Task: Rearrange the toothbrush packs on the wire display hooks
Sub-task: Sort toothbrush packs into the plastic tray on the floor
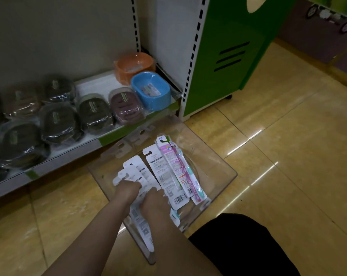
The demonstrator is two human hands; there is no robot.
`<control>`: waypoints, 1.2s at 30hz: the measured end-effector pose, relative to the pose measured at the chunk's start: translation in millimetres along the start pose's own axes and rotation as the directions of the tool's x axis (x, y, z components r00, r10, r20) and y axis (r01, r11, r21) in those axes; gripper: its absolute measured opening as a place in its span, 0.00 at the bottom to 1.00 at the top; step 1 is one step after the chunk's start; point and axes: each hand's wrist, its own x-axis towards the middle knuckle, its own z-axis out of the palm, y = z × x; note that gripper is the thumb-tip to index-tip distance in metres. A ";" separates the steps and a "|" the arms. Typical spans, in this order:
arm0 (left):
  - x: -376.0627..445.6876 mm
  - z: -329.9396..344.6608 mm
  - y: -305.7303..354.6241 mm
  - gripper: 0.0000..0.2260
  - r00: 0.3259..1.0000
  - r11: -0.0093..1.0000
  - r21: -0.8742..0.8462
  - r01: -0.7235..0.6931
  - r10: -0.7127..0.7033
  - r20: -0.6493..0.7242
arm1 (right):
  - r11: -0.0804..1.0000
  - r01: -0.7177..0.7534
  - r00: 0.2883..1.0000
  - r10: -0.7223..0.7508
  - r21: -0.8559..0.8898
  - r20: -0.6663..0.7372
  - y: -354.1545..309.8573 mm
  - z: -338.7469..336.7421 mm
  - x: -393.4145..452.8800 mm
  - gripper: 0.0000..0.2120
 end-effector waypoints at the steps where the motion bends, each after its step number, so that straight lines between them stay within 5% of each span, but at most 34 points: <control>1: -1.7 0.6 -1.1 0.10 1.000 1.000 0.000 0.003 -0.003 0.003 | 1.000 -0.008 1.000 0.008 -0.013 0.008 3.8 -0.7 2.6 0.26; 12: 0.7 2.4 -9.1 0.09 0.999 0.997 -0.052 -0.049 0.049 -0.007 | 0.987 -0.014 0.998 0.023 -0.158 0.056 9.6 5.3 14.4 0.24; 24: 2.3 -6.9 2.9 0.08 0.994 0.975 -0.198 -0.103 0.096 -0.047 | 0.983 -0.059 0.992 0.039 0.172 0.117 -11.4 -15.7 17.4 0.32; 36: -11.7 -12.4 36.8 0.08 0.954 0.936 -0.231 -0.267 0.291 0.075 | 0.849 0.242 0.970 -0.202 0.470 -0.136 -44.4 -87.8 6.9 0.18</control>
